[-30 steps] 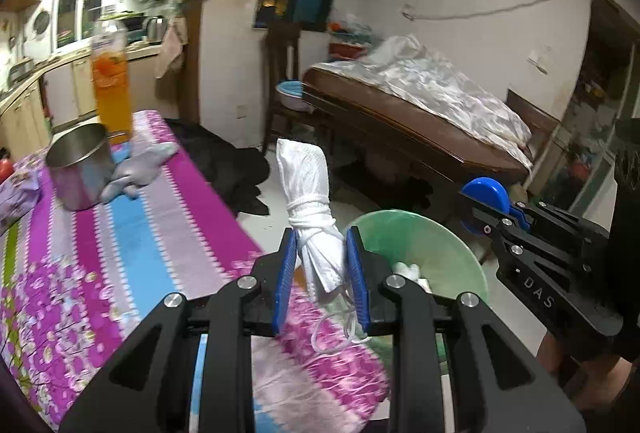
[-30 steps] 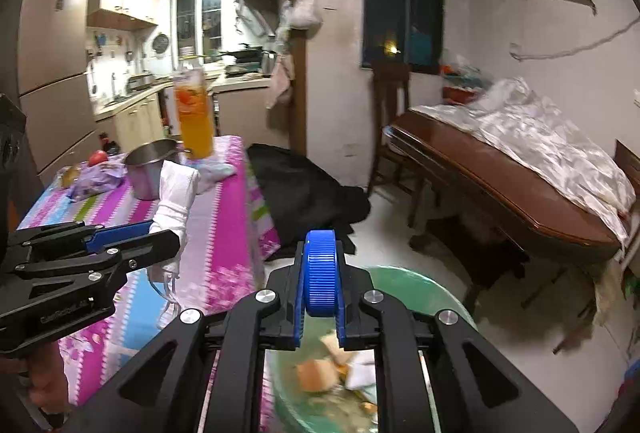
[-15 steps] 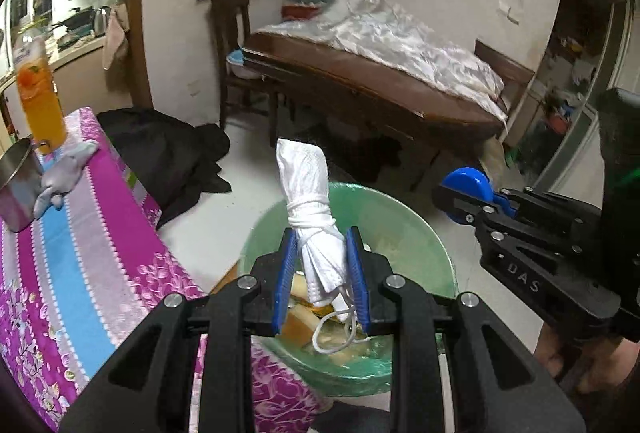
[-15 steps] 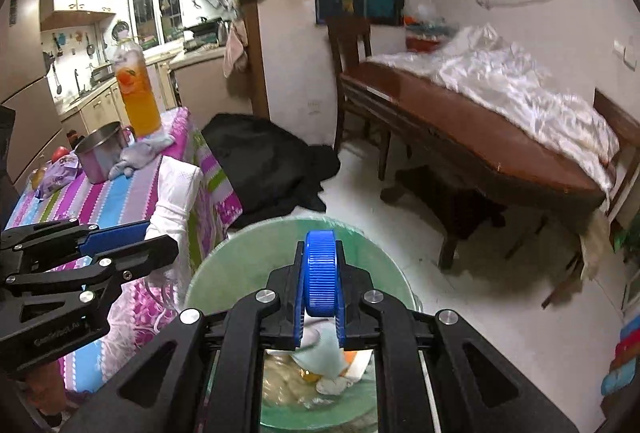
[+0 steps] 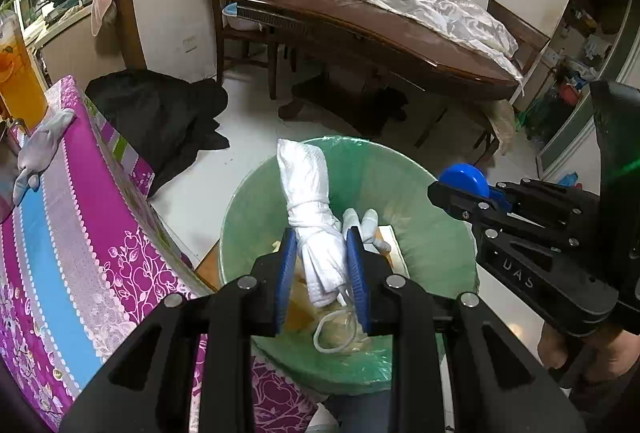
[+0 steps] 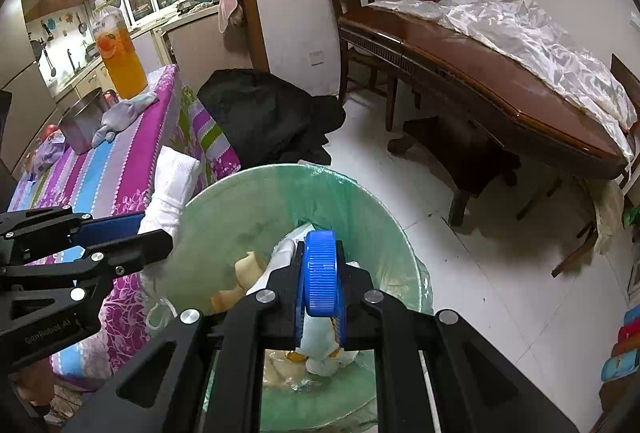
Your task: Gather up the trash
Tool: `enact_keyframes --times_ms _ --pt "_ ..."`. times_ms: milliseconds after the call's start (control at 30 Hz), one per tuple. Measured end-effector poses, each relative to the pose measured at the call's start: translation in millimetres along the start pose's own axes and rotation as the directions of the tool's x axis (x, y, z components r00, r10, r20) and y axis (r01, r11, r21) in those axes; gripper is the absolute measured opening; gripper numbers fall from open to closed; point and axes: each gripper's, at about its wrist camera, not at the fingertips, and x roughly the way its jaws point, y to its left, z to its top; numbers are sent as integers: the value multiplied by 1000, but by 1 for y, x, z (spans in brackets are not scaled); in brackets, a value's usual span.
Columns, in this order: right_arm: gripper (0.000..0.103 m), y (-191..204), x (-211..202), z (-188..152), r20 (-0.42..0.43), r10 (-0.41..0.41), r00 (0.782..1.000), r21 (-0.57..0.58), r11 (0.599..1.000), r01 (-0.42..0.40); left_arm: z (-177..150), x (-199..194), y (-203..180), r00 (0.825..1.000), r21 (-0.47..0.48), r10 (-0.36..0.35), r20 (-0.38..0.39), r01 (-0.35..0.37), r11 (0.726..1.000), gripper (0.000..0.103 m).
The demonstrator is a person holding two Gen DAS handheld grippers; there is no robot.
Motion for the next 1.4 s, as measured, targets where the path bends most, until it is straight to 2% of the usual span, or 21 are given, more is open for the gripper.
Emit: enact_keyframes --times_ms 433,467,500,533,567,600,900,967,1033,1067,1100,1167,1200,1333,1400 --pt "13 3 2 -2 7 5 1000 -1 1000 -5 2 3 2 1000 1 12 -1 -12 1000 26" --pt "16 3 2 -2 11 3 1000 0 1000 -3 1 4 2 1000 3 14 0 -14 1000 26" --pt "22 1 0 -2 14 3 1000 3 1000 -3 2 4 1 1000 5 18 0 -18 1000 38" --pt "37 0 -1 -2 24 3 1000 11 1000 -3 1 4 2 1000 1 17 5 -17 1000 49" --pt "43 -2 -3 -3 34 1 999 18 1000 -2 2 3 3 1000 -3 21 14 -21 1000 66" --pt "43 -5 -6 -3 44 0 999 30 1000 -2 2 2 5 999 -3 28 28 -28 1000 69" --pt "46 -13 -20 -7 87 11 996 58 998 -16 0 0 10 999 -15 25 24 -25 1000 69" --pt "60 -9 -31 -11 126 4 992 49 999 -11 -4 -5 14 999 -22 37 39 -36 999 69" --pt "72 -1 -52 -19 202 -14 979 32 999 7 -9 -14 15 996 -22 53 67 -51 998 70" --pt "80 2 -60 -23 232 -22 972 30 999 15 -12 -21 17 993 -20 66 93 -64 998 78" --pt "83 7 -73 -31 281 -33 959 30 999 25 -17 -29 18 989 -19 84 124 -83 996 85" --pt "99 15 -93 -46 356 -51 933 38 998 40 -28 -45 23 974 -28 119 191 -116 993 92" --pt "99 21 -105 -57 397 -64 916 44 998 51 -36 -55 26 965 -37 123 230 -118 992 97" --pt "99 38 -140 -100 493 -103 864 67 995 80 -66 -88 34 926 -70 158 342 -142 987 97" --pt "99 45 -155 -124 517 -123 847 84 992 93 -87 -106 37 903 -92 182 388 -159 983 97"
